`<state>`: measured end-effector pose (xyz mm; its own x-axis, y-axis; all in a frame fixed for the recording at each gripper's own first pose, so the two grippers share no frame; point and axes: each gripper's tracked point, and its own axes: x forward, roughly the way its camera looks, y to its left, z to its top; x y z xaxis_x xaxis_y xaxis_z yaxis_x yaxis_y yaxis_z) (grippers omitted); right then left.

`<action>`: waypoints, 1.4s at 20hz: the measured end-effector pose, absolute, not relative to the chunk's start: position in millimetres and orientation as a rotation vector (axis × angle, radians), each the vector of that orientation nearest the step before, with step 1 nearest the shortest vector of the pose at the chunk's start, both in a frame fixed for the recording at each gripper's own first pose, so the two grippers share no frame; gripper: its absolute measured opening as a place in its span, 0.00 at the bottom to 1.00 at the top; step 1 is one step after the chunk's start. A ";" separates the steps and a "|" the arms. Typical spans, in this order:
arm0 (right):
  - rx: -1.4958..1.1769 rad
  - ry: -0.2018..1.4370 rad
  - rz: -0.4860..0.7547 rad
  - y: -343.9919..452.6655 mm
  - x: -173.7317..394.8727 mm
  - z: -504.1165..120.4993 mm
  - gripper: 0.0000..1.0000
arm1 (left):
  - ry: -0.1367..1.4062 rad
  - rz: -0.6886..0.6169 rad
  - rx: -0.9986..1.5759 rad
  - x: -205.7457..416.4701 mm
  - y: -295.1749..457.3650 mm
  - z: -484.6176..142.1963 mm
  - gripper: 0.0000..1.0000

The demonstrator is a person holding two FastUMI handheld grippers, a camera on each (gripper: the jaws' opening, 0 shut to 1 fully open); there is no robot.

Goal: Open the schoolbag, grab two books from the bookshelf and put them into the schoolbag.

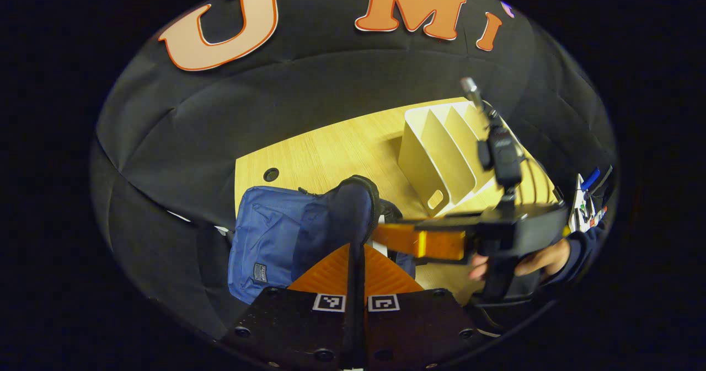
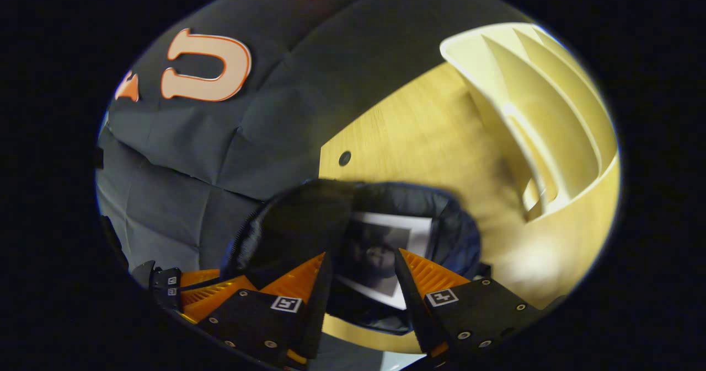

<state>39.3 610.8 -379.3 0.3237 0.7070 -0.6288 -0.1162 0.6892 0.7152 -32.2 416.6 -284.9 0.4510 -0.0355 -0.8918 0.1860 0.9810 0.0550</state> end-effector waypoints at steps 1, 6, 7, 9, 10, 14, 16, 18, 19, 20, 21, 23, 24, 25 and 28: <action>0.579 1.070 0.575 597.1 53.8 -375.5 0.70 | 1.094 -0.136 0.157 -32.2 416.2 -285.4 0.01; 0.510 0.935 0.512 523.3 101.2 -339.1 0.77 | 1.107 -0.120 0.187 -36.8 410.8 -296.1 0.01; 0.508 0.917 0.501 509.1 108.1 -334.6 0.77 | 1.110 -0.120 0.207 -38.8 408.2 -298.0 0.01; 0.496 0.882 0.474 475.3 120.7 -332.2 0.77 | 1.120 -0.128 0.245 -43.9 400.3 -298.8 0.01; 0.490 0.880 0.464 459.8 125.0 -331.8 0.77 | 1.127 -0.128 0.270 -45.0 398.8 -299.2 0.01; 0.475 0.838 0.449 409.5 143.3 -324.9 0.78 | 1.158 -0.123 0.373 -47.3 394.8 -305.8 0.01; 0.456 0.805 0.456 393.4 143.1 -317.5 0.78 | 1.172 -0.097 0.383 -41.2 390.0 -311.9 0.01; 0.424 0.765 0.443 372.8 146.6 -311.7 0.78 | 1.178 -0.057 0.394 -43.9 384.5 -322.1 0.05; 0.407 0.745 0.440 362.9 147.8 -308.9 0.78 | 1.182 -0.039 0.385 -50.4 378.7 -326.0 0.00; 0.385 0.724 0.435 352.8 148.5 -305.4 0.78 | 1.181 -0.024 0.370 -57.2 371.2 -334.6 0.11; 0.358 0.705 0.428 342.1 150.3 -303.1 0.79 | 1.175 -0.007 0.354 -61.2 364.1 -340.6 0.14; 0.311 0.673 0.415 321.5 152.7 -299.7 0.79 | 1.166 0.021 0.333 -66.8 352.3 -344.6 0.28; 0.294 0.660 0.408 313.9 153.9 -298.1 0.81 | 1.150 0.040 0.335 -67.7 348.6 -341.1 0.40; 0.286 0.644 0.403 305.0 155.7 -295.6 0.83 | 1.121 0.053 0.334 -64.4 342.9 -338.7 0.50; 0.264 0.598 0.378 282.3 155.9 -286.5 0.88 | 1.049 0.095 0.320 -57.3 325.2 -326.9 0.77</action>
